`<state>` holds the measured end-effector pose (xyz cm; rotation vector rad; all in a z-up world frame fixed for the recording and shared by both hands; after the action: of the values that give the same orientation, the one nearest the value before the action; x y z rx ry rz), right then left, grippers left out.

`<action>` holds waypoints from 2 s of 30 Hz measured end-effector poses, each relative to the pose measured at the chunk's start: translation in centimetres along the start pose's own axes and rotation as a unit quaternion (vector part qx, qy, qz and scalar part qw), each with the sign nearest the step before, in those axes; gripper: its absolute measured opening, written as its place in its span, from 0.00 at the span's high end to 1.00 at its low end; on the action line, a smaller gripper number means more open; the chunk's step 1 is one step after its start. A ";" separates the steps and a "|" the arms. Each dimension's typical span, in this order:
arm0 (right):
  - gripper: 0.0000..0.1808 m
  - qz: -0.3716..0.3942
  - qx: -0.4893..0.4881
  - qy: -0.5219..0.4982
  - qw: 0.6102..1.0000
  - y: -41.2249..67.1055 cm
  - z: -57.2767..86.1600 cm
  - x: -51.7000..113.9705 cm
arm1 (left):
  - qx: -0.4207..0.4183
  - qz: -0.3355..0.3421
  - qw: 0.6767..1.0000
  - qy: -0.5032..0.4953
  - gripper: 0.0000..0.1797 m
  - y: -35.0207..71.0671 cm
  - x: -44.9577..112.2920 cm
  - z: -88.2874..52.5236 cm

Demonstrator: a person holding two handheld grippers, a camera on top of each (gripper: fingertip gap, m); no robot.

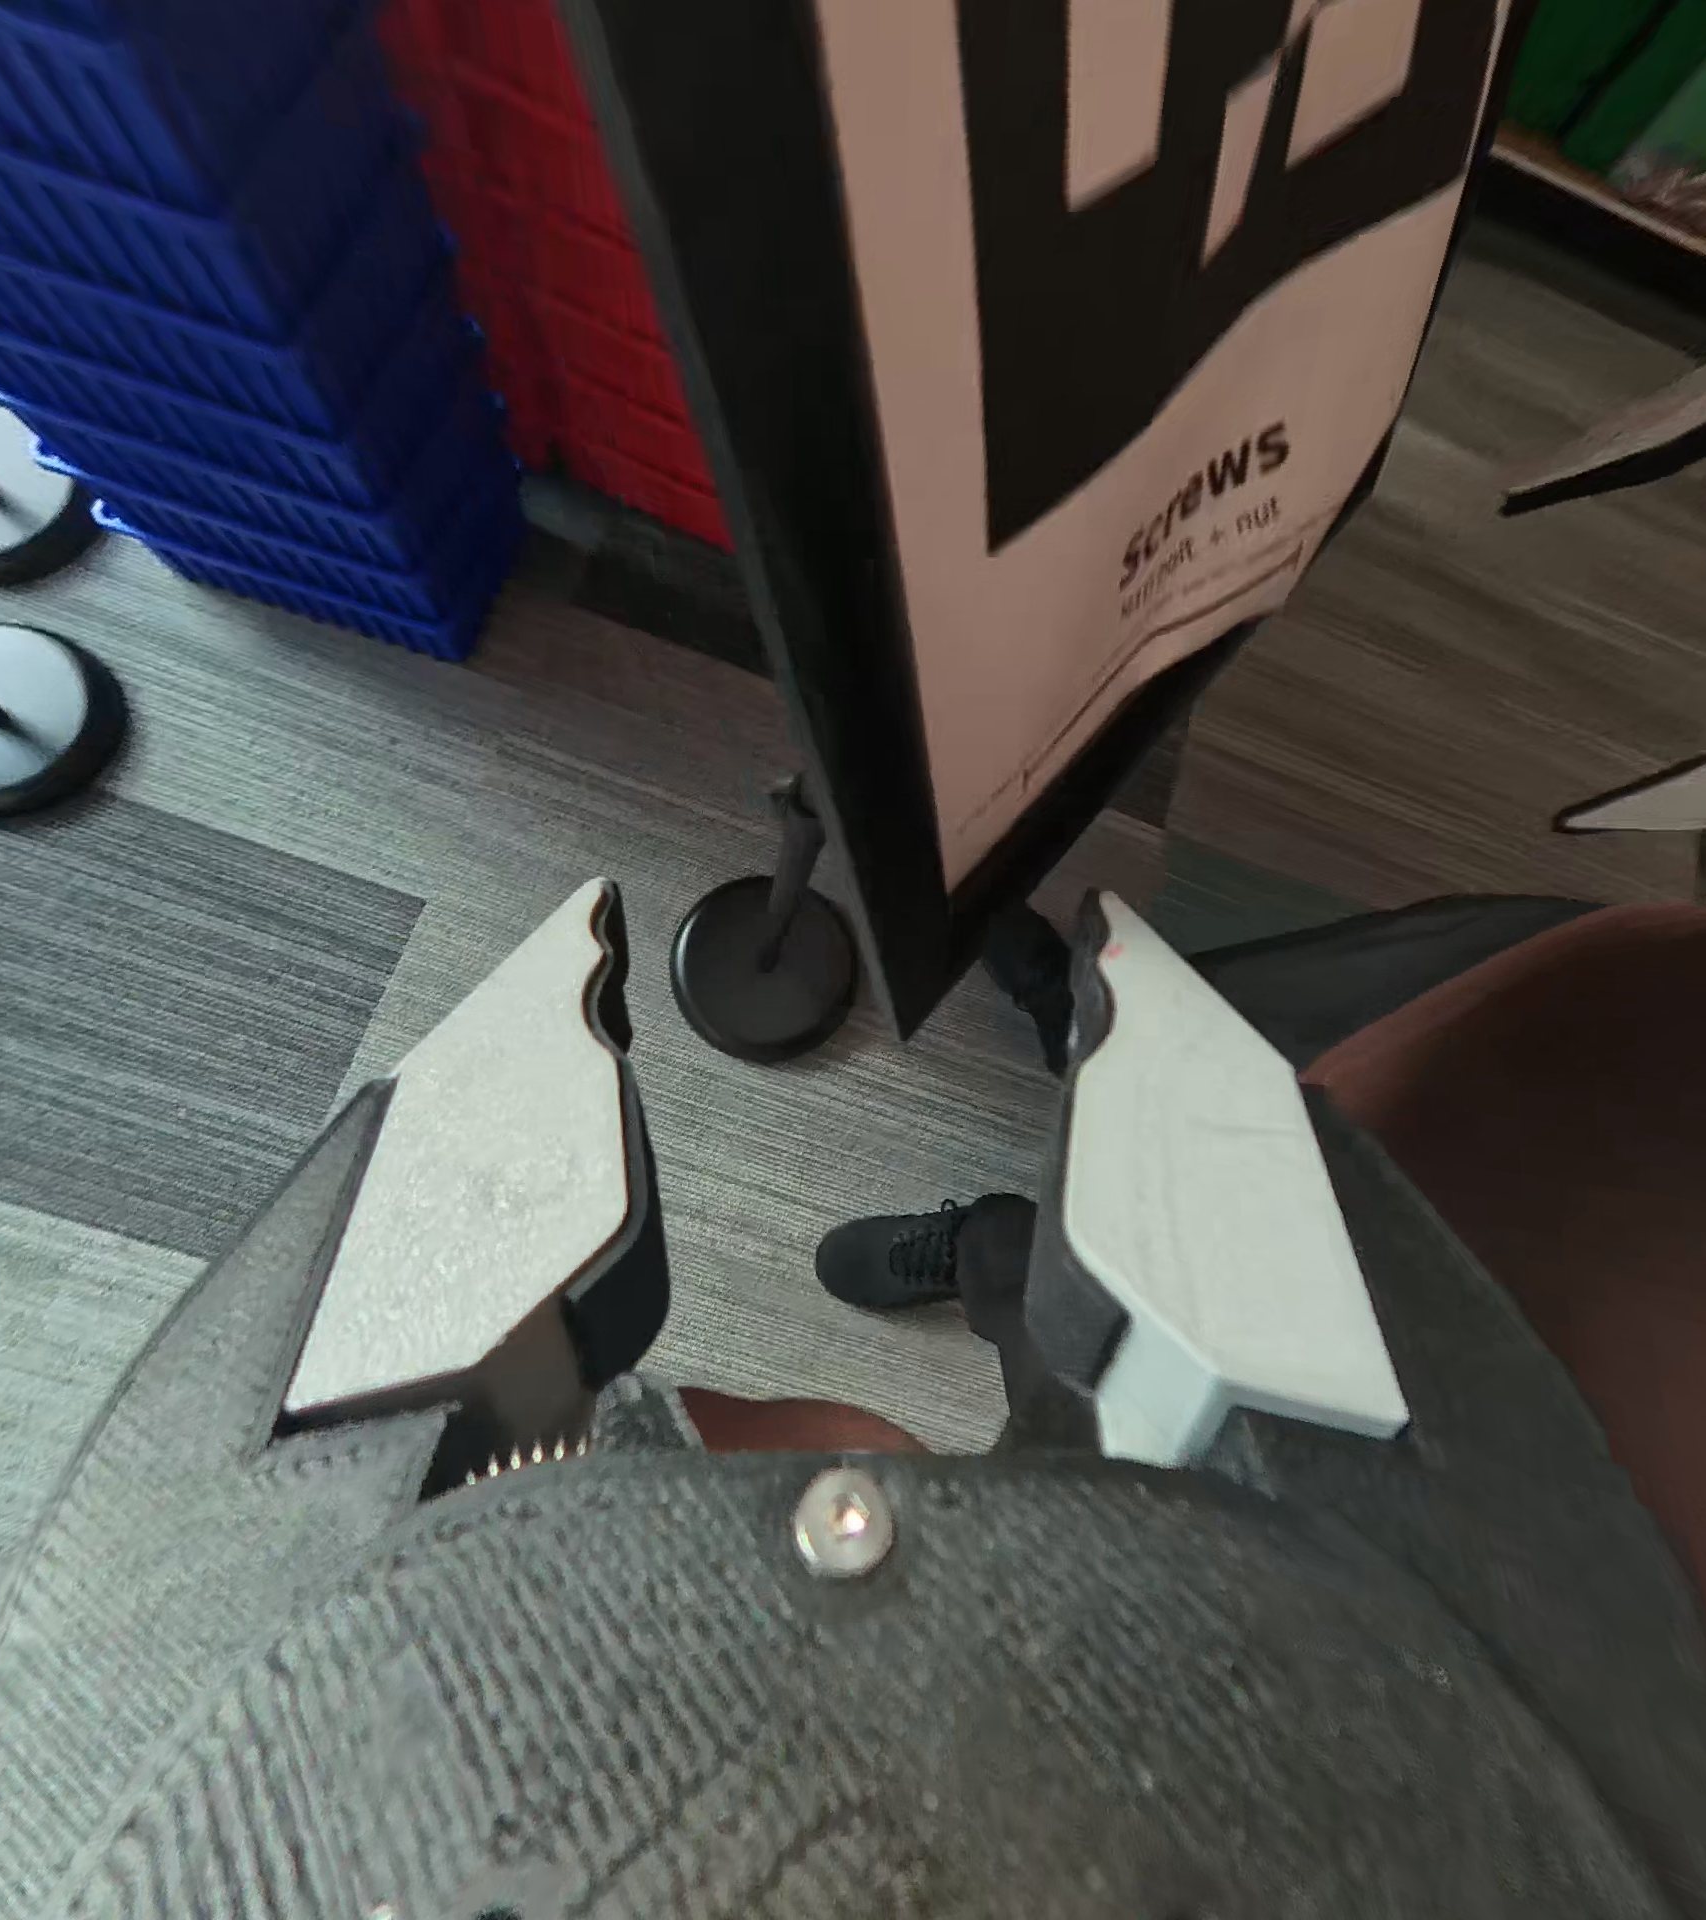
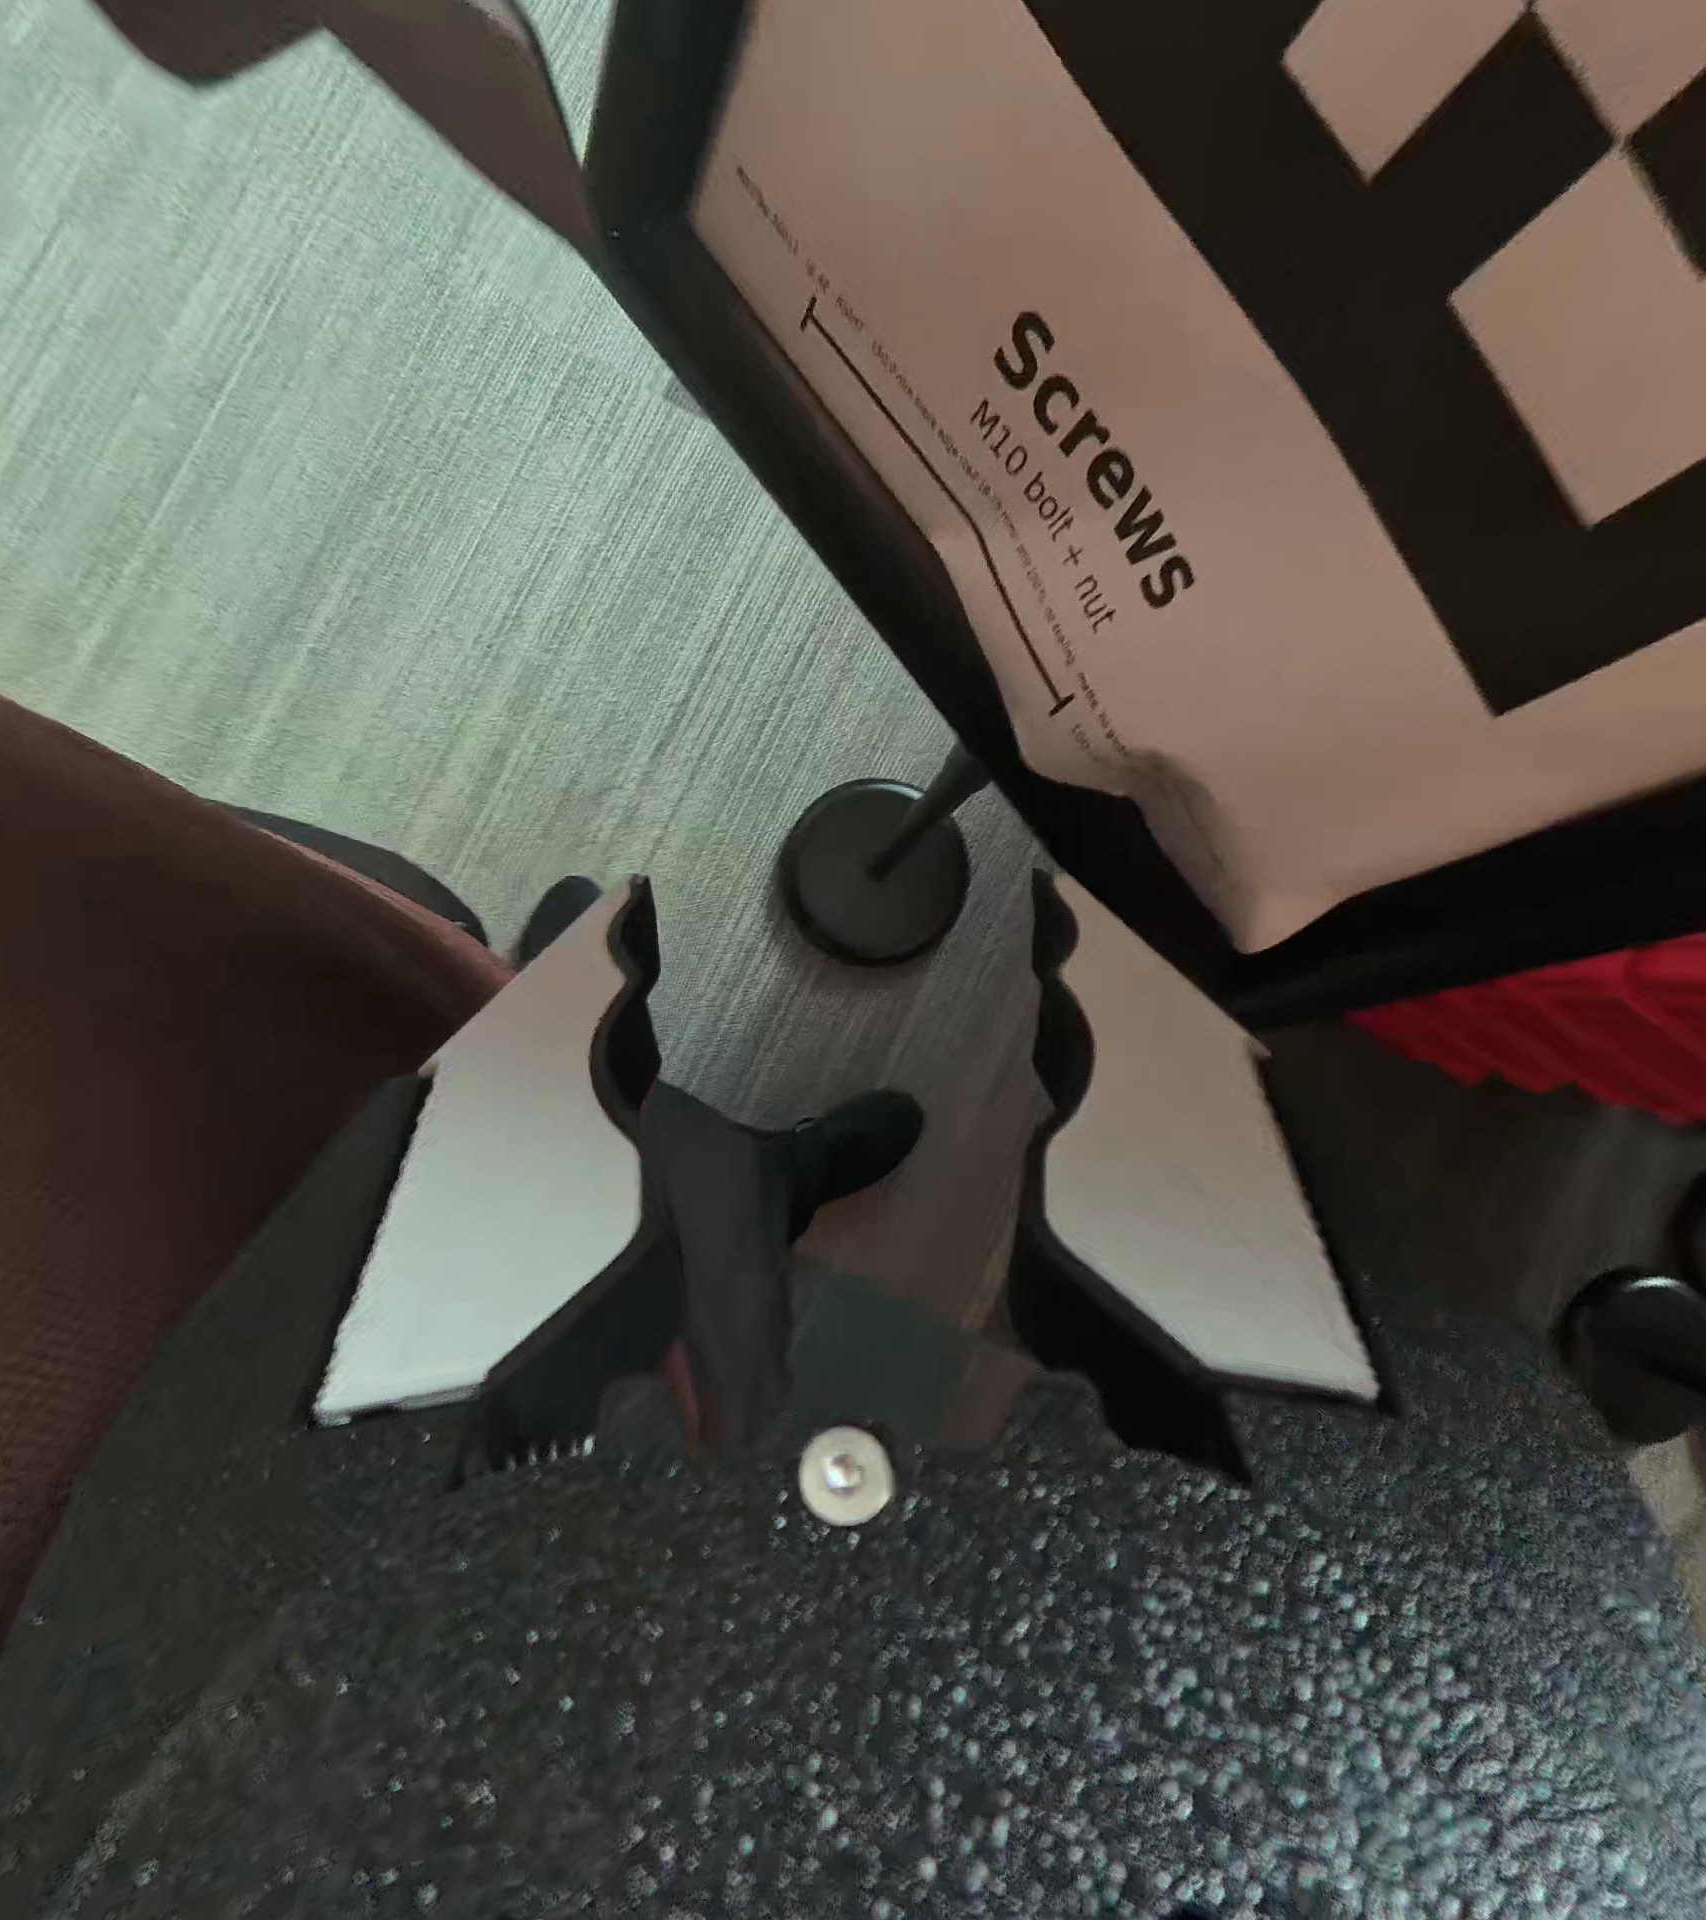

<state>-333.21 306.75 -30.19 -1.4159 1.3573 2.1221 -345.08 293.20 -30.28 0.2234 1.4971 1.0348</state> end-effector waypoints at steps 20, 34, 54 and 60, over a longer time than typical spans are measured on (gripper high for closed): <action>0.62 0.025 0.092 -0.044 0.994 4.0 5.3 -2.0 | -0.142 0.001 0.951 0.274 0.45 -0.4 -2.9 -4.9; 0.65 0.108 0.084 -0.026 0.990 7.8 4.3 -3.2 | -0.079 0.047 0.934 0.345 0.49 3.7 -5.0 -3.5; 0.60 0.146 -0.050 -0.036 0.987 1.2 8.5 -10.2 | 0.322 -0.049 0.945 0.043 0.48 6.8 2.2 21.9; 0.59 0.181 -0.110 -0.068 0.975 4.2 14.5 -14.4 | 0.327 -0.095 0.933 0.116 0.48 5.2 3.7 24.7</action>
<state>-337.28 320.04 -14.64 -1.1330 1.4558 2.6198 -326.58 310.17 -25.76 0.4246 2.0065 0.3844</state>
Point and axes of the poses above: each gripper's, where its closed fingertips meet, x out along the fingers, y out of its top, z = x × y across the jaws, the point moved 2 cm from there along -x, back along the fingers, and after that the axes turned 2 degrees about y, right-handed, at the moved point
